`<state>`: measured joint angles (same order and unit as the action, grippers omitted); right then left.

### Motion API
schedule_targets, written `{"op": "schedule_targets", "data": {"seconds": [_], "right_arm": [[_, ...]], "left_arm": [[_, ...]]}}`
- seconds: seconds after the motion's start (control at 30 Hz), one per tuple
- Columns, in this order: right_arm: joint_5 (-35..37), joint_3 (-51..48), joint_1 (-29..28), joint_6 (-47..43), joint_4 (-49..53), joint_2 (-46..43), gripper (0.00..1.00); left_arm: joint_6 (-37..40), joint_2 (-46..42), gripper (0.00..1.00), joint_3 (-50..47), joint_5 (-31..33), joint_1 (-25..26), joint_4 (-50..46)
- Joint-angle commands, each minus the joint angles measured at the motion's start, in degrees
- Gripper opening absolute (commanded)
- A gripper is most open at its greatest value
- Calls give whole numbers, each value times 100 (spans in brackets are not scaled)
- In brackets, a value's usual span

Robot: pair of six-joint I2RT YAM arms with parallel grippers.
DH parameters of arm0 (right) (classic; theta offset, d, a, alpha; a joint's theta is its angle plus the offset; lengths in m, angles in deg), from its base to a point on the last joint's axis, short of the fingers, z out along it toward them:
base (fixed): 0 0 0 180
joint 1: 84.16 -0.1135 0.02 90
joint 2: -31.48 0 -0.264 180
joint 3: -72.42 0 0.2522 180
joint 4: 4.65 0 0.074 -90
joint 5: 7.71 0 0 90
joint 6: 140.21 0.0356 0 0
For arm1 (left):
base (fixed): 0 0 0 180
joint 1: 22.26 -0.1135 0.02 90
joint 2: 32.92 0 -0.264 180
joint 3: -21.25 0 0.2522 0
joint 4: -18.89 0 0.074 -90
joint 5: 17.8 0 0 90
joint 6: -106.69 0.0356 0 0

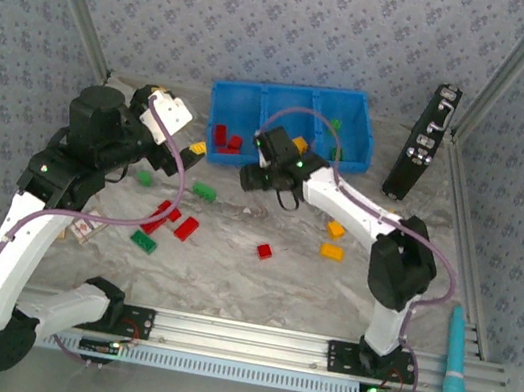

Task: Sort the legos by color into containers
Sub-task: Pick up the lego from the bottom-center of the table.

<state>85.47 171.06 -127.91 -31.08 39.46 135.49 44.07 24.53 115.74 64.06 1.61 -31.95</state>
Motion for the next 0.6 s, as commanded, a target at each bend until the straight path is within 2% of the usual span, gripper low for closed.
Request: {"op": "schedule_targets", "data": {"seconds": [0.0, 0.27, 0.57], "right_arm": [[-21, -812, -337, 763, 185, -642, 68], [292, -1802, -1046, 1476, 551, -1111, 75], [430, -2195, -1128, 1643, 556, -1061, 76]], "left_arm": [[-47, -89, 100, 108, -96, -39, 104], [-136, -212, 100, 73, -173, -33, 99], [-623, -68, 100, 762, -342, -37, -440]]}}
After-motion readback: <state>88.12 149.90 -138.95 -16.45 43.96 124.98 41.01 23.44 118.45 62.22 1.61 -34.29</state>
